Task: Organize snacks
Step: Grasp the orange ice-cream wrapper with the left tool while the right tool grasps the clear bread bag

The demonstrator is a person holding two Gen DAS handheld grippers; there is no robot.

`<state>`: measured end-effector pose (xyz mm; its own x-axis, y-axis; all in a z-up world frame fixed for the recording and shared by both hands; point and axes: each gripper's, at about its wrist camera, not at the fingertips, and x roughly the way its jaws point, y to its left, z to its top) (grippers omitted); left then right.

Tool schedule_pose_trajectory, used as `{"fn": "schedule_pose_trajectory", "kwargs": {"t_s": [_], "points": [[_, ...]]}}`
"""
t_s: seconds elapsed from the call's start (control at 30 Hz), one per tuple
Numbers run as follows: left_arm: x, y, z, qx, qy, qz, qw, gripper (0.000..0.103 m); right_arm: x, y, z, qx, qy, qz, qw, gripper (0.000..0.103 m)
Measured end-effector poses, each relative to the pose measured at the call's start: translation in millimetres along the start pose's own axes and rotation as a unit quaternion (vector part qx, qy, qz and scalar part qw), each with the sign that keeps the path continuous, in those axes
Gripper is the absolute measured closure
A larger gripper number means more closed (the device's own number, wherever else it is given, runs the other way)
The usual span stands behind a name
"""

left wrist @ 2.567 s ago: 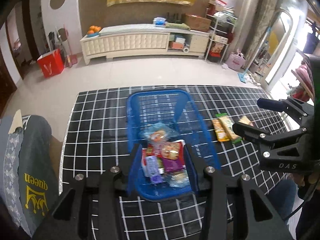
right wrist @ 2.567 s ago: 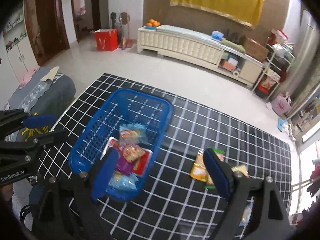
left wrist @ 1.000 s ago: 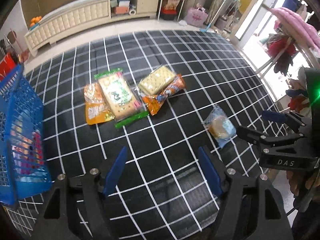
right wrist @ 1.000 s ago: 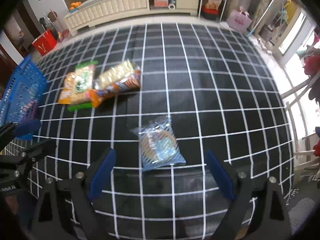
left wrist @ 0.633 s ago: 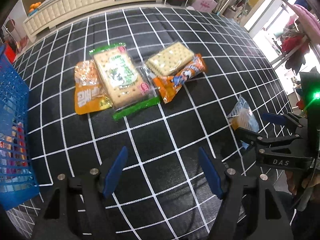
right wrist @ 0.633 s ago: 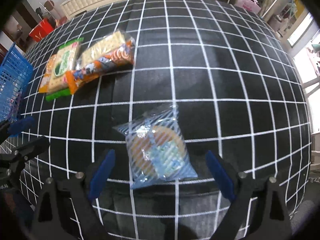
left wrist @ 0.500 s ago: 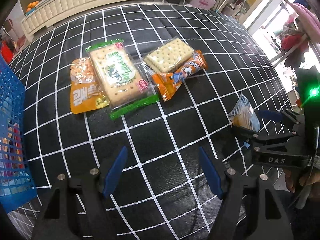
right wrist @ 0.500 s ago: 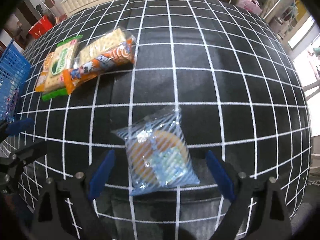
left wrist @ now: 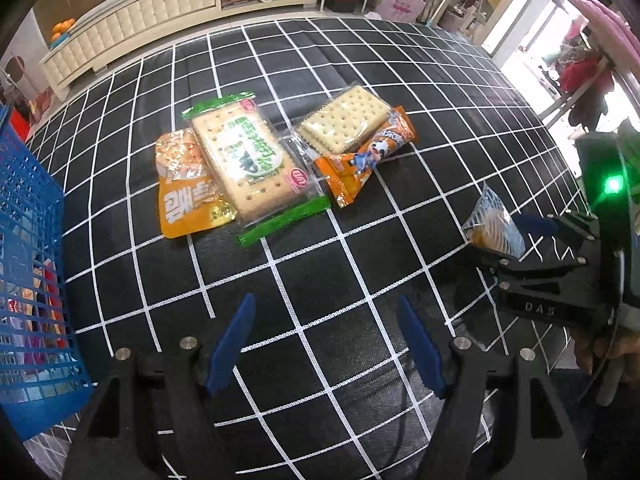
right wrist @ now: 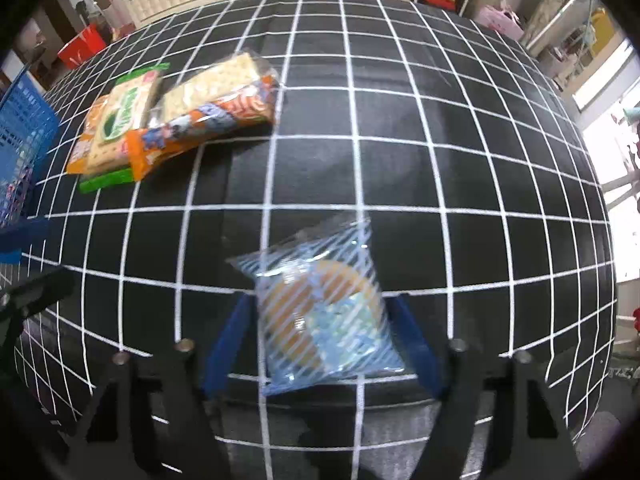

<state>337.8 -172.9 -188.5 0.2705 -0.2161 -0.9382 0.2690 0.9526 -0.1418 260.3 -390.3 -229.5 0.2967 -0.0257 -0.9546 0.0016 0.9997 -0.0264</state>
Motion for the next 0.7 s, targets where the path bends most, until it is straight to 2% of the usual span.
{"fn": "schedule_pose_trajectory", "kwargs": {"t_s": [0.1, 0.2, 0.4, 0.53, 0.6, 0.7], "points": [[0, -1, 1, -0.002, -0.002, 0.0, 1.0, 0.032, -4, 3, -8, -0.002, -0.008, 0.001, 1.0, 0.044], [-1, -5, 4, 0.01, -0.003, 0.004, 0.9999, 0.032, -14, 16, -14, 0.008, -0.009, 0.007, 1.0, 0.044], [-6, -10, 17, 0.04, -0.014, 0.018, 0.999, 0.032, -51, 4, -18, 0.052, -0.041, 0.033, 0.997, 0.044], [-13, -19, 38, 0.074, -0.034, 0.037, 0.996, 0.032, -71, -1, -10, 0.065, -0.07, 0.039, 0.995, 0.044], [-16, -28, 48, 0.099, -0.046, 0.044, 0.993, 0.032, -71, 2, 11, 0.073, -0.083, 0.04, 0.993, 0.044], [-16, -43, 60, 0.139, -0.062, 0.05, 0.987, 0.032, -68, -18, 32, 0.092, -0.104, 0.04, 0.99, 0.044]]}}
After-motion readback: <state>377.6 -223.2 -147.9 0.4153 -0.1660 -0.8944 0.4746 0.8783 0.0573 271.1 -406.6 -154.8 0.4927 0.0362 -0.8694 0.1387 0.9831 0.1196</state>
